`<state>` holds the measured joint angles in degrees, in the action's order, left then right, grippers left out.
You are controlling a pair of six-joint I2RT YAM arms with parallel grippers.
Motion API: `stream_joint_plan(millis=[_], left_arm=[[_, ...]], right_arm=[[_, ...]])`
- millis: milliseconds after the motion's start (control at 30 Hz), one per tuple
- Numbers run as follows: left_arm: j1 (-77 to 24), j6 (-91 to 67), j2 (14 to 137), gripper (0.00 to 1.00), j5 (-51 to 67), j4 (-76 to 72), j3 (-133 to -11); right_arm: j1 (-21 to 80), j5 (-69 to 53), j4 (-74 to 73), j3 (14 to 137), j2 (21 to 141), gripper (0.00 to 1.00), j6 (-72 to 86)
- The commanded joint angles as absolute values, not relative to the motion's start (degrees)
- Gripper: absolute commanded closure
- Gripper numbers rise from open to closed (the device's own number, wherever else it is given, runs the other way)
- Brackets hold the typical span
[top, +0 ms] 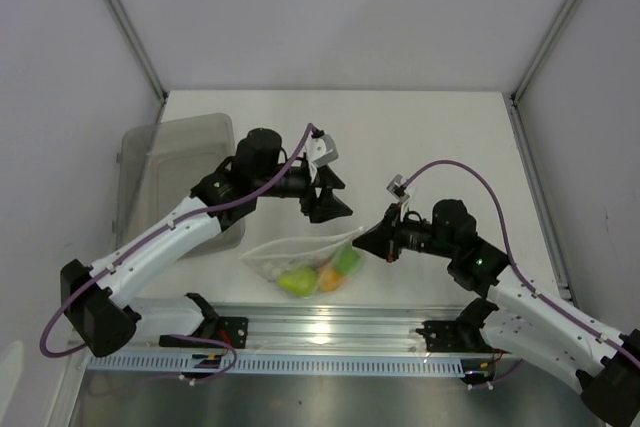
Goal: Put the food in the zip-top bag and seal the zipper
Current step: Zip the zipper food storage bag at the center of the board.
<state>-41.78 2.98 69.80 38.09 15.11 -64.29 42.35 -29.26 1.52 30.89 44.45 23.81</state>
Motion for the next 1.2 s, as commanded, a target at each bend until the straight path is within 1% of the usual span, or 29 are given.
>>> stream_joint_plan(millis=[0,233,533,833,933,1167], left_arm=[[-42.54,2.2,70.92,0.29,37.88,13.88,-68.63],[-45.17,4.83,71.54,0.29,34.72,16.69,-68.73],[-48.69,6.68,71.28,0.29,28.57,20.13,-69.52],[-49.39,5.54,70.58,0.3,28.74,18.99,-69.7],[-49.39,5.01,69.35,0.28,29.88,17.49,-69.08],[-49.48,5.36,70.49,0.28,29.88,19.34,-69.61]], right_arm=[[43.07,-28.56,2.29,33.31,44.91,1.0,22.59],[43.24,-27.78,2.2,33.92,45.79,1.0,23.38],[44.21,-24.7,-2.98,38.66,45.53,1.0,23.91],[45.53,-22.68,-5.27,40.08,46.67,1.0,23.73],[45.62,-22.5,-5.27,40.08,47.02,1.0,23.73],[46.05,-21.8,-5.36,40.43,47.11,1.0,24.08]])
